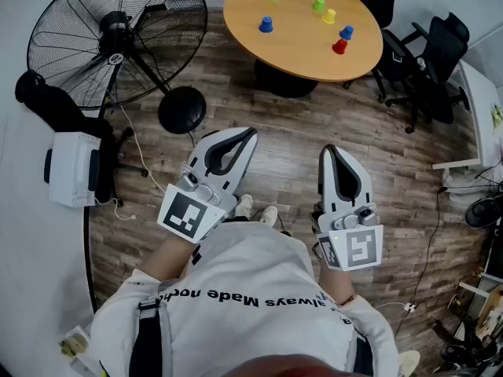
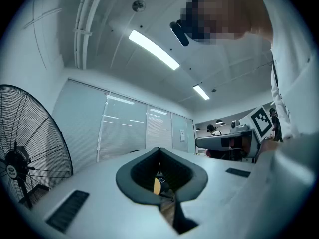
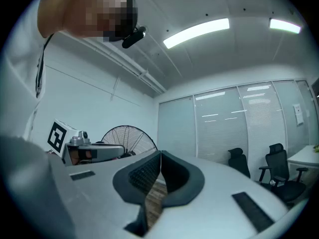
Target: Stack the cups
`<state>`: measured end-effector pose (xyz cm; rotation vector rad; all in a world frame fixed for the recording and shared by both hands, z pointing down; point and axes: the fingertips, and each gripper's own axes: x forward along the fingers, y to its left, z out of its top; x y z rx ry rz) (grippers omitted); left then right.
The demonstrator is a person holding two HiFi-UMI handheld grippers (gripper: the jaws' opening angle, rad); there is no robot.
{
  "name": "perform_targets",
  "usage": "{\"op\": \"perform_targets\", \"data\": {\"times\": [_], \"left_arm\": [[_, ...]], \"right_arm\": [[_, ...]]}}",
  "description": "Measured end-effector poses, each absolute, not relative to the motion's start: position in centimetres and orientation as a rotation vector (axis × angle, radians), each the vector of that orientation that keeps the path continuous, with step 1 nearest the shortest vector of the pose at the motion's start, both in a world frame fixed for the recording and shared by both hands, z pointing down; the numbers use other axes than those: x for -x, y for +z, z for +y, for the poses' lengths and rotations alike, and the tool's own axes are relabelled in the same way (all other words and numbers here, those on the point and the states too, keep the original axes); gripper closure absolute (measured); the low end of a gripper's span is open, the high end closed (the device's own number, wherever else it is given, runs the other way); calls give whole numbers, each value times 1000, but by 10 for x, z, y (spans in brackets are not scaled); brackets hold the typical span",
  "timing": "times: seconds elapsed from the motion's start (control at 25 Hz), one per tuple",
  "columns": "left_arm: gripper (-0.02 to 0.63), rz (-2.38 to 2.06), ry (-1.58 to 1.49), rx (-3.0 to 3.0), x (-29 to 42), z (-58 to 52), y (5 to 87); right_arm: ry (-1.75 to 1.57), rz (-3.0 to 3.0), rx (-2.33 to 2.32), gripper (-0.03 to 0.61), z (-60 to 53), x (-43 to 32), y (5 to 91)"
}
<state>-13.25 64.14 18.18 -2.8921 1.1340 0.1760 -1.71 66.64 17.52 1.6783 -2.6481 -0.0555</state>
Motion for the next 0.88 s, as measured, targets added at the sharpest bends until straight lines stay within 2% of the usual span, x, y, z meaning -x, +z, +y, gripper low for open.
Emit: {"op": "perform_targets", "data": {"times": [0.52, 0.88], "left_arm": [[589, 1120, 170, 2911, 178, 630, 184], [589, 1139, 148, 2895, 177, 598, 189]], "right_arm": [[-61, -2635, -1714, 551, 652, 65, 178], [-73, -2598, -1735, 551, 623, 55, 186]]}}
